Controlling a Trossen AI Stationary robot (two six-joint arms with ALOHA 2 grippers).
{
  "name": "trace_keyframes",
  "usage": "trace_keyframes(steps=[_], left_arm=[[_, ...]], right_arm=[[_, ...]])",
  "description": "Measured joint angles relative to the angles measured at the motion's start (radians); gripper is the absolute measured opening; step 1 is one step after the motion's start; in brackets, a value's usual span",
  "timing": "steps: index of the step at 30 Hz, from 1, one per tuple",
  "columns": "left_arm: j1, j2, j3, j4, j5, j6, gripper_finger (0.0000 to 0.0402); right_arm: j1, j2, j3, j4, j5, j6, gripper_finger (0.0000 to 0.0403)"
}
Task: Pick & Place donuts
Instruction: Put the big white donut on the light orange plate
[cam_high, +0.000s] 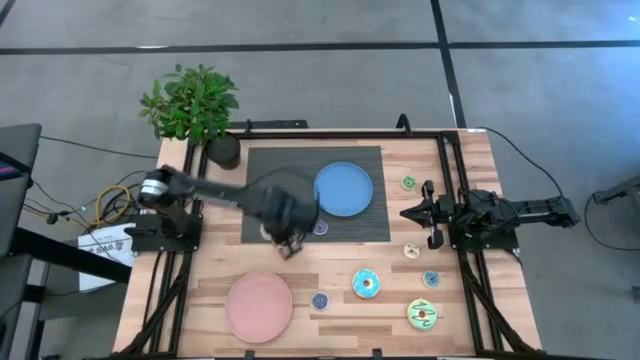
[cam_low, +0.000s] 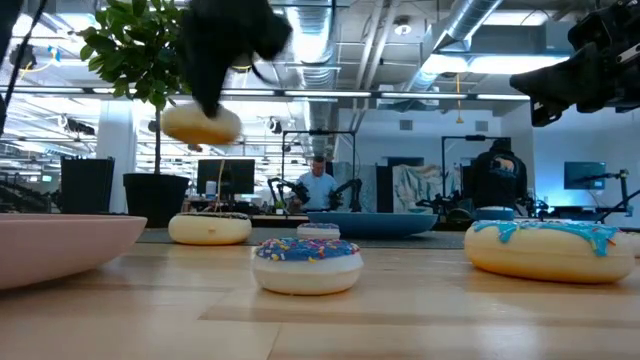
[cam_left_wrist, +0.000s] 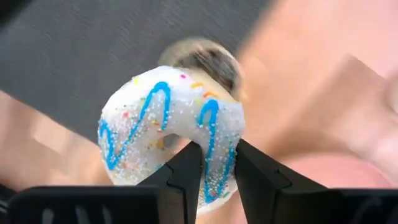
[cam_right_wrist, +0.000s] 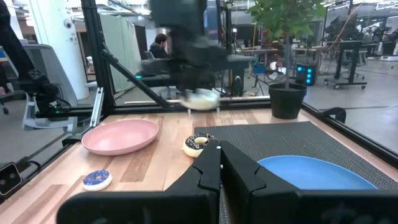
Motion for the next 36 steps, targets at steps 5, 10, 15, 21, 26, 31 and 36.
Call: trace_keyframes(steps=[5,10,15,21,26,31,36], left_arm=[[-0.234,-0.041,-0.017,0.001,-0.021,-0.300,0.0083],[-0.441,-0.039,-0.018,0.014,-0.092,-0.501,0.0083],[-0.573,-0.038,-0.018,0.016,-0.163,-0.591,0.0083],[-0.663,-0.034,-0.086,0.089,-0.183,-0.568,0.0083],[-0.691,-0.032,-0.242,0.269,-0.128,-0.525,0.0083],[-0.692,-0.033,-0.360,0.433,-0.107,-0.496,0.0083],[-0.692,-0.033,-0.412,0.516,-0.074,-0.482,0.0083]], right_arm=[[0.000,0.000,0.000,0.000,0.000,0.000,0.0000],[0.000,0.000,0.000,0.000,0.000,0.000,0.0000],[0.000,0.000,0.000,0.000,0.000,0.000,0.0000],[0.000,0.000,0.000,0.000,0.000,0.000,0.0000],[0.000,0.000,0.000,0.000,0.000,0.000,0.0000],[0.000,0.000,0.000,0.000,0.000,0.000,0.0000],[0.000,0.000,0.000,0.000,0.000,0.000,0.0000]])
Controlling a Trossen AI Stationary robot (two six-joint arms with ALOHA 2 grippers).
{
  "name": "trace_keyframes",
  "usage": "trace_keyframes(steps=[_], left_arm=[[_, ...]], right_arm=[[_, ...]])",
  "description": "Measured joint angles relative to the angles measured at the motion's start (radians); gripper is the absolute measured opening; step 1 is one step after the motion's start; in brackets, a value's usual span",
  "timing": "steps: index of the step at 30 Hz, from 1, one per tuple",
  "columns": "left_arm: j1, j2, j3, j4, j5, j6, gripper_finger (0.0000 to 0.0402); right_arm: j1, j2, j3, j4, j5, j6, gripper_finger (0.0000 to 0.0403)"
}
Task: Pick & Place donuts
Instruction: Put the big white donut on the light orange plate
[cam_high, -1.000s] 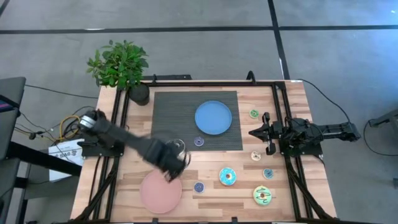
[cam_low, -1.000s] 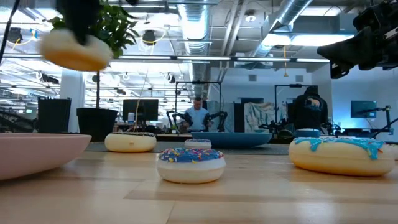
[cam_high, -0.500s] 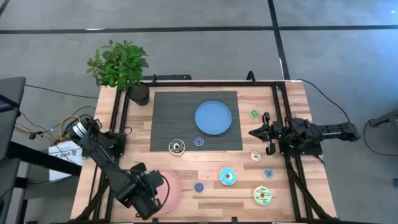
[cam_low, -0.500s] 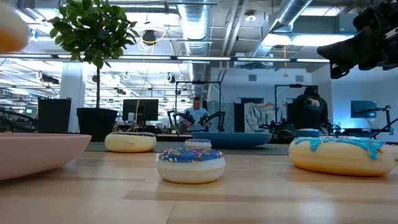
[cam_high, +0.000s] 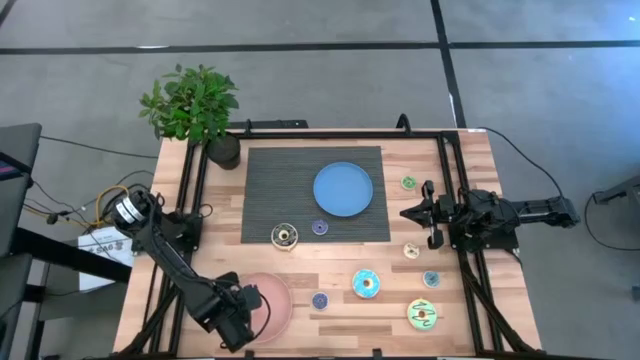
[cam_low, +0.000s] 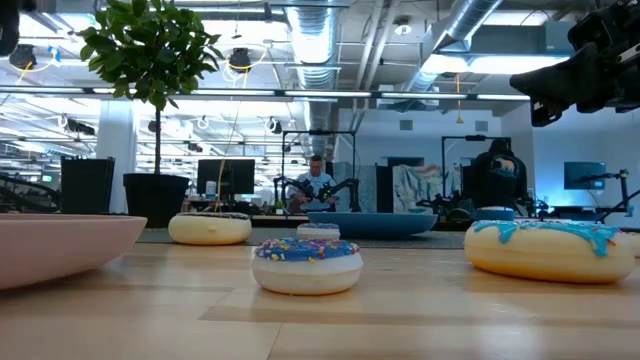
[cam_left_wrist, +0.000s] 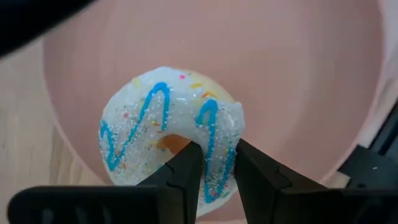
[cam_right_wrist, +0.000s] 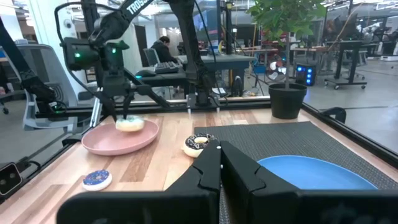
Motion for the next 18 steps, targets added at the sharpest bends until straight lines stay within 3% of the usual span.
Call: trace_keyframes(steps=[8,15,18], left_arm=[[0.001,-0.001,-0.013,0.002,-0.005,0.000,0.0091],[0.001,-0.001,-0.013,-0.001,0.002,0.000,0.0141],[0.001,-0.003,-0.013,-0.001,0.064,0.018,0.0162]], right_arm=[[0.000,0.000,0.000,0.000,0.000,0.000,0.0000],[0.000,0.000,0.000,0.000,0.000,0.000,0.0000],[0.000,0.000,0.000,0.000,0.000,0.000,0.0000]])
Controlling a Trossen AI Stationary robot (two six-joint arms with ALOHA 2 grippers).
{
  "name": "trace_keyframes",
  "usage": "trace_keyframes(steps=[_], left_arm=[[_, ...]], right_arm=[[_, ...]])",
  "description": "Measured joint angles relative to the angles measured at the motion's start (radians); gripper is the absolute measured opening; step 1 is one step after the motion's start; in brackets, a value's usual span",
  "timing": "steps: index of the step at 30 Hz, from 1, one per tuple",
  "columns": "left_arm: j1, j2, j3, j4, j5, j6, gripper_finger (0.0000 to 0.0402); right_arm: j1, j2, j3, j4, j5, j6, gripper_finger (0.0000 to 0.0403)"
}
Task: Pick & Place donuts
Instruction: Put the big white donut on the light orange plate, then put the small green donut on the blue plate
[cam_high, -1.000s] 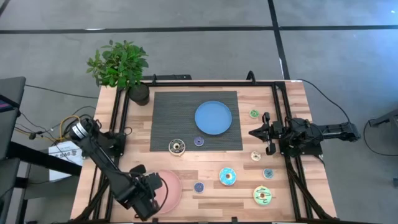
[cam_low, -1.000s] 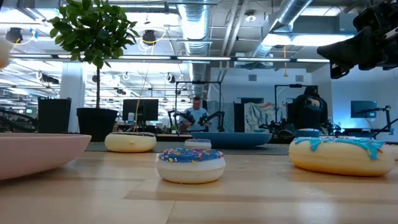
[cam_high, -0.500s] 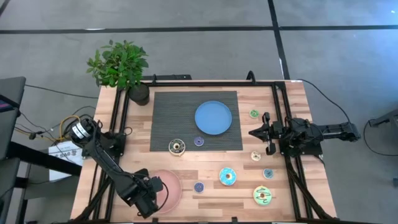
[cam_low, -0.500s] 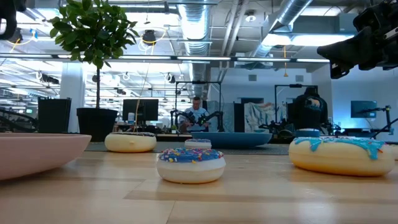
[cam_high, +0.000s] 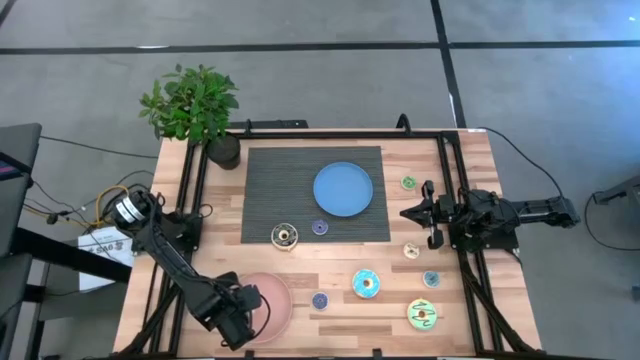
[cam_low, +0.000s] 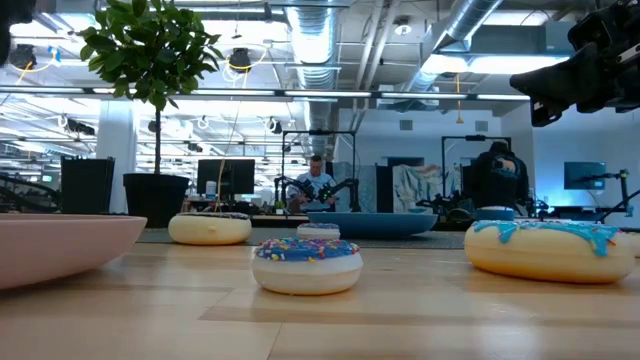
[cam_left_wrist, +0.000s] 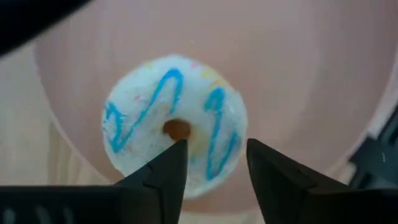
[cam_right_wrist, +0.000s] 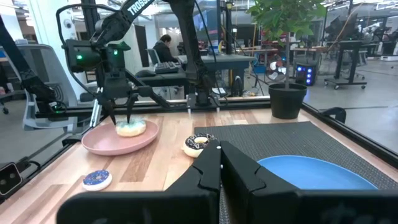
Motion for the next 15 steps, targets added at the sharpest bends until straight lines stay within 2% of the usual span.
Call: trace_keyframes(steps=[3,8,12,15], left_arm=[[0.000,-0.005,0.005,-0.001,0.043,0.001,0.0178],[0.009,-0.010,0.055,-0.022,0.054,-0.009,0.0193],[0.034,-0.010,0.156,-0.121,0.017,0.000,0.0194],[0.073,-0.010,0.276,-0.256,-0.025,0.024,0.0194]], right_arm=[[0.000,0.000,0.000,0.000,0.000,0.000,0.0000],[0.000,0.000,0.000,0.000,0.000,0.000,0.0000],[0.000,0.000,0.000,0.000,0.000,0.000,0.0000],[0.000,0.000,0.000,0.000,0.000,0.000,0.0000]])
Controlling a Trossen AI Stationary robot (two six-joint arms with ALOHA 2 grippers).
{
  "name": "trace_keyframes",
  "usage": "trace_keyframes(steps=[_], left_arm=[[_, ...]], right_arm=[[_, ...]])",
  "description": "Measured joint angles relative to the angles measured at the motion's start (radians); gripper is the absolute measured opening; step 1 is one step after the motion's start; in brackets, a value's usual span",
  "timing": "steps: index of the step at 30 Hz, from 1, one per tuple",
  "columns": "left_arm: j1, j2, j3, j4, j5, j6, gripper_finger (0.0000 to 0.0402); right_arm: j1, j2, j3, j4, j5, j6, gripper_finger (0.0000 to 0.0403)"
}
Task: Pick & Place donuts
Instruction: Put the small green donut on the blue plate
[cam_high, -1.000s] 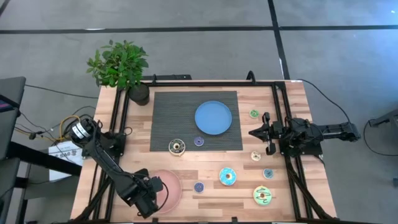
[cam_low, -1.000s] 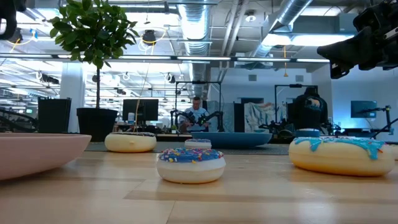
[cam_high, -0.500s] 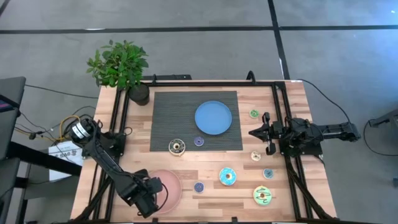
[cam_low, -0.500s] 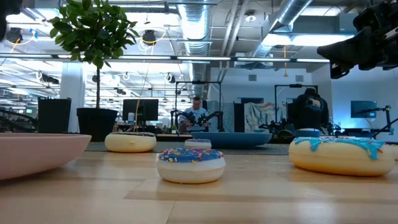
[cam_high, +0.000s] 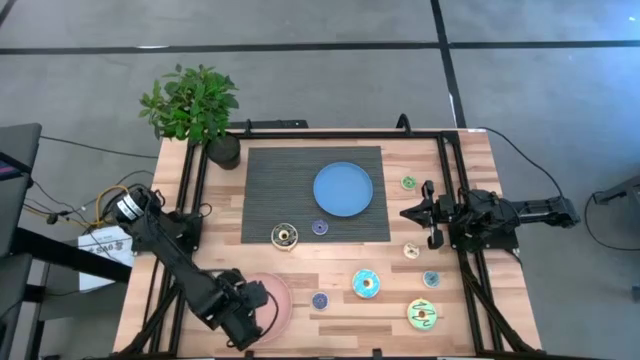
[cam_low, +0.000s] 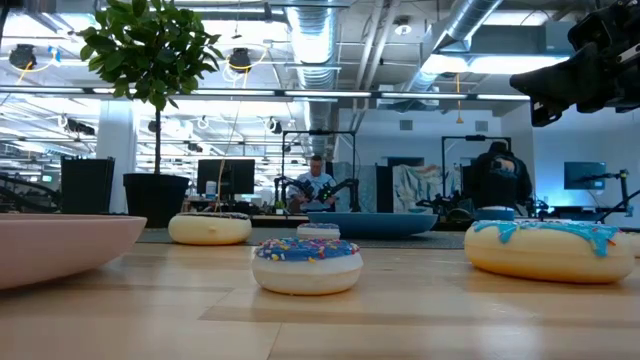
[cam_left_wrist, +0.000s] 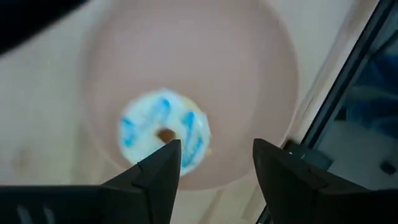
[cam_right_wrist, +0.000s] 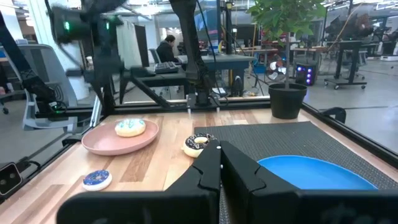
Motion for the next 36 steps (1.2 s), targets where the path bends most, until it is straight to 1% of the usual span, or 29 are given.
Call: trace_keyframes(steps=[4,7,10,14,17,20,25,28,29,33,36], left_arm=[[0.077,0.000,0.184,-0.183,-0.058,0.043,0.0194],[0.148,-0.001,0.306,-0.251,-0.097,0.115,0.0194],[0.223,-0.001,0.398,-0.260,-0.142,0.262,0.0194],[0.308,-0.001,0.468,-0.213,-0.185,0.490,0.0194],[0.365,-0.002,0.474,-0.133,-0.191,0.570,0.0194],[0.425,0.000,0.474,-0.053,-0.189,0.589,0.0194],[0.542,0.009,0.470,0.053,-0.158,0.611,0.0194],[0.606,0.007,0.445,0.177,-0.152,0.702,0.0194],[0.622,0.008,0.441,0.196,-0.143,0.735,0.0194],[0.665,0.008,0.404,0.268,-0.105,0.854,0.0194],[0.670,0.008,0.347,0.270,-0.125,0.897,0.0194]], right_arm=[[0.000,0.000,0.000,0.000,0.000,0.000,0.0000],[0.000,0.000,0.000,0.000,0.000,0.000,0.0000],[0.000,0.000,0.000,0.000,0.000,0.000,0.0000],[0.000,0.000,0.000,0.000,0.000,0.000,0.0000],[0.000,0.000,0.000,0.000,0.000,0.000,0.0000],[0.000,0.000,0.000,0.000,0.000,0.000,0.0000],[0.000,0.000,0.000,0.000,0.000,0.000,0.0000],[0.001,0.000,0.000,0.000,-0.001,0.002,0.0000],[0.004,0.000,0.000,0.000,-0.001,0.014,0.0000],[0.010,0.000,0.000,0.000,-0.001,0.052,0.0000],[0.010,0.000,0.000,0.001,0.000,0.139,0.0000]])
